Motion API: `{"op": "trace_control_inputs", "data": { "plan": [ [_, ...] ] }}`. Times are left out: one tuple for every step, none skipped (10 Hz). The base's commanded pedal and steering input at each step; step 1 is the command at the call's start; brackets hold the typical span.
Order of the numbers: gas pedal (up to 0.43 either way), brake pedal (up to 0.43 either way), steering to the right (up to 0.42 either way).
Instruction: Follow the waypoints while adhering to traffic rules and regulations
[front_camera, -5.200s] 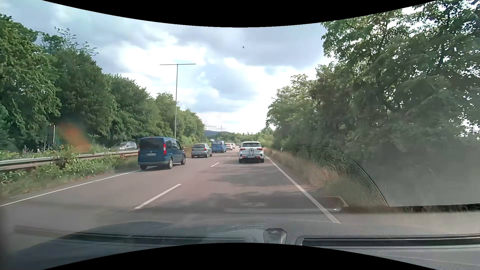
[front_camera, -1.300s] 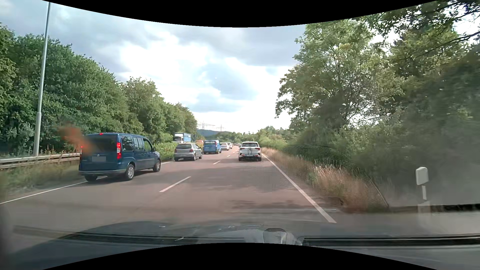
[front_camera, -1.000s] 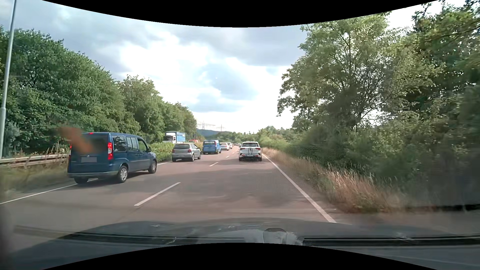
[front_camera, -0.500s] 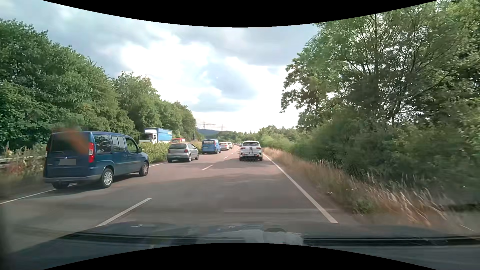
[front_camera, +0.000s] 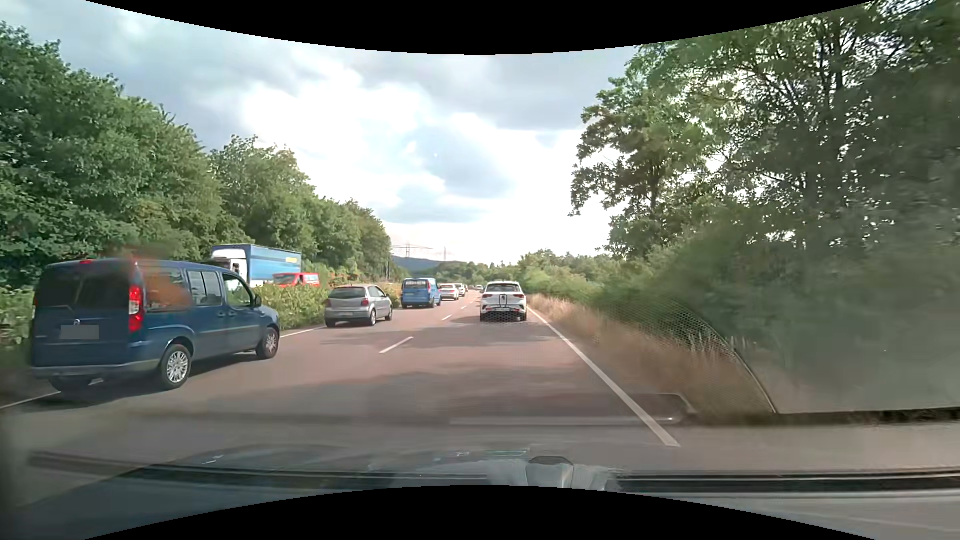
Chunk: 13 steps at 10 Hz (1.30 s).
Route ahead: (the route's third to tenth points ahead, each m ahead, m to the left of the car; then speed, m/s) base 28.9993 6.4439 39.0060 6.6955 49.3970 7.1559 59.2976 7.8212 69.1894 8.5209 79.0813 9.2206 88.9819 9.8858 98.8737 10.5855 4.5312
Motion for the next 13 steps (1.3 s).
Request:
{"op": "trace_control_inputs", "data": {
  "plan": [
    [0.020, 0.000, -0.006],
    [0.020, 0.000, -0.006],
    [0.020, 0.000, -0.006],
    [0.020, 0.000, -0.006],
    [0.020, 0.000, -0.005],
    [0.020, 0.000, -0.004],
    [0.020, 0.000, 0.000],
    [0.028, 0.000, 0.003],
    [0.028, 0.000, 0.003],
    [0.028, 0.000, 0.003],
    [0.028, 0.000, 0.003],
    [0.028, 0.000, 0.003],
    [0.028, 0.000, 0.002]
  ]
}}
